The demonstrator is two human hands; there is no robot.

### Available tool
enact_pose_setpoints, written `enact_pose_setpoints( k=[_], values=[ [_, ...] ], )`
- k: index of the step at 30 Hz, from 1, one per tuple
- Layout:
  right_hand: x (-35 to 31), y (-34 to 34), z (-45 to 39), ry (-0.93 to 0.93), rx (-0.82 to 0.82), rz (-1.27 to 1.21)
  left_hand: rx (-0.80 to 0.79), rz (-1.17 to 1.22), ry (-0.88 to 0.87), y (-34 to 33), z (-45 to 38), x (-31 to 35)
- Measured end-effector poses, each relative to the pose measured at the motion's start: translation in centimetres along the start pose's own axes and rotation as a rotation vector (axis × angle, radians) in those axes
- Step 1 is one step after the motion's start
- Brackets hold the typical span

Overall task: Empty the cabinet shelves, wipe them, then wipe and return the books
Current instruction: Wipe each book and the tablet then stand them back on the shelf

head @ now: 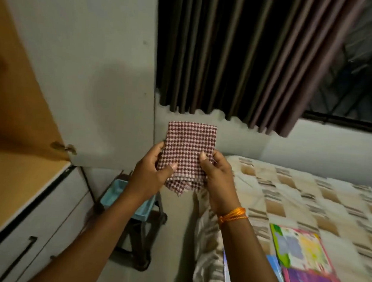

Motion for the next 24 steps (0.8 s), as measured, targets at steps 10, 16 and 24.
enact_pose_setpoints(
  k=[10, 16, 24],
  values=[
    [0.6, 13.4, 6.6, -0.071, 0.295, -0.046, -0.184, -0.032, 0.039, -15.4, 1.3, 0.1],
    [1.3, 19.7, 9.3, -0.112, 0.449, -0.074, -0.341, -0.083, 0.006, -22.8, 1.3, -0.1],
    [2.5, 26.3, 9.8, -0.109, 0.601, -0.098, -0.483, -0.161, -0.105, -31.1, 0.0, -0.4]
  ],
)
Point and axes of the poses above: each hand's wrist, its own z-axis away from the middle knuckle, its own y-axis out of the back of the hand, x = y × z, the point moved 5 cm from there along -z, towards the middle knuckle, and after that the axes turned 2 degrees about -x, right-handed, at the moved point
